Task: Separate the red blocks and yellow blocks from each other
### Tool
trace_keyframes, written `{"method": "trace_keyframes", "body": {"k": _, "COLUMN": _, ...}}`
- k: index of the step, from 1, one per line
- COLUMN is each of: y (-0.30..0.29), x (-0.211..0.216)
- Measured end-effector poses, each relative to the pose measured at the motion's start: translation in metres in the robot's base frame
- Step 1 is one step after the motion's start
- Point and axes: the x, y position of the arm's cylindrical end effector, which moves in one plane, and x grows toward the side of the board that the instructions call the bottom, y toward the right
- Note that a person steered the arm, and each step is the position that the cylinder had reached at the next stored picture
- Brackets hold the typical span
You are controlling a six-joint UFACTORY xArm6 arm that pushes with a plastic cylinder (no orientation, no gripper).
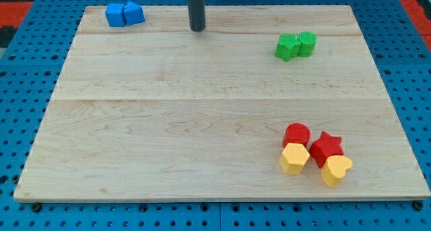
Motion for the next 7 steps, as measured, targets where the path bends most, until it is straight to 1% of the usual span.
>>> {"method": "trace_keyframes", "body": {"k": 1, "y": 0.035, "x": 0.097}}
{"method": "trace_keyframes", "body": {"k": 2, "y": 0.09, "x": 0.153}}
{"method": "trace_keyframes", "body": {"k": 3, "y": 0.2, "x": 0.162}}
{"method": "trace_keyframes", "body": {"k": 4, "y": 0.323, "x": 0.211}}
{"method": "trace_keyframes", "body": {"k": 5, "y": 0.362, "x": 0.296}}
{"method": "trace_keyframes", "body": {"k": 6, "y": 0.308, "x": 0.317}}
{"method": "trace_keyframes", "body": {"k": 7, "y": 0.226, "x": 0.301}}
